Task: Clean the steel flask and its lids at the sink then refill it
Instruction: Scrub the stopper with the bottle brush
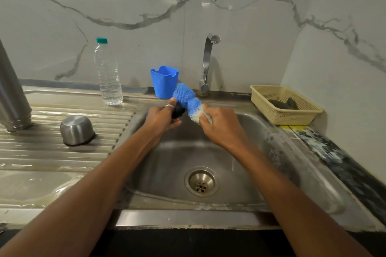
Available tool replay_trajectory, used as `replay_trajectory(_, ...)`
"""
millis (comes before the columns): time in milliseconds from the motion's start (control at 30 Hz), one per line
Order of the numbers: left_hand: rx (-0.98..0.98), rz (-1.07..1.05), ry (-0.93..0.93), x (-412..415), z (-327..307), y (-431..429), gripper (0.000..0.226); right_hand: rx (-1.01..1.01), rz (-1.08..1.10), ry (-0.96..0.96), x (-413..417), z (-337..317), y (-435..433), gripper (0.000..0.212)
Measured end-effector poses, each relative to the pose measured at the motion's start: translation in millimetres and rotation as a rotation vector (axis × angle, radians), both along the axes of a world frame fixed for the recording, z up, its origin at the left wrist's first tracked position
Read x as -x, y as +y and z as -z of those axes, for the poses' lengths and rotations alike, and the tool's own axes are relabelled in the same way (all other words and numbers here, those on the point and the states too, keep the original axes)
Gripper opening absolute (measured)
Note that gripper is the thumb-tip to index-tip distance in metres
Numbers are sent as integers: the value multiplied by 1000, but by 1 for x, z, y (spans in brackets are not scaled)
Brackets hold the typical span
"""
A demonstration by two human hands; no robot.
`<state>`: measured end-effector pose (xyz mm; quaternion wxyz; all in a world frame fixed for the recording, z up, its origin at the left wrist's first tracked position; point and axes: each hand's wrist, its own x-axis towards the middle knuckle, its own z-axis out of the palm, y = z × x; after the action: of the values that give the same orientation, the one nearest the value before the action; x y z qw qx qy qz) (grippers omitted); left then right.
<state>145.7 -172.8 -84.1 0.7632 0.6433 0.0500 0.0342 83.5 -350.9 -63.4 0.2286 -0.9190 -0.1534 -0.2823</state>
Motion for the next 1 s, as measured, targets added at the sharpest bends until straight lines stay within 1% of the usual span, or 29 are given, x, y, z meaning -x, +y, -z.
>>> replay_trajectory(100, 59, -32, -24, -1, -3, -4, 31, -62, 7, 12, 0, -2, -2, 17)
replay_trajectory(167, 86, -72, -23, -3, -5, 2, 32, -49, -7, 14, 2, -4, -2, 20)
replay_trajectory(267, 77, -116, -15, -4, -3, 11, 34, -25, -29, 3, 3, -3, 2, 22)
replay_trajectory(367, 68, -94, -17, -5, -2, 6, 35, -30, -27, -15, 1, -1, 7, 20)
replay_trajectory(533, 65, -68, -25, -6, -3, 9, 28, -17, -9, 0, 0, 0, 0, 26)
replay_trajectory(633, 48, -118, -41, -6, -2, 17, 28, -4, -22, -2, 2, 2, 0, 25)
replay_trajectory(767, 33, -47, -62, -1, -3, 5, 23, 9, -6, 1, -1, 2, 10, 24)
replay_trajectory(833, 48, -63, -69, 0, -4, 3, 22, 2, 4, 11, -2, 1, 8, 28)
replay_trajectory(1000, 138, -149, 10, -5, -5, 21, 19, 40, -45, -14, 6, 0, 4, 28)
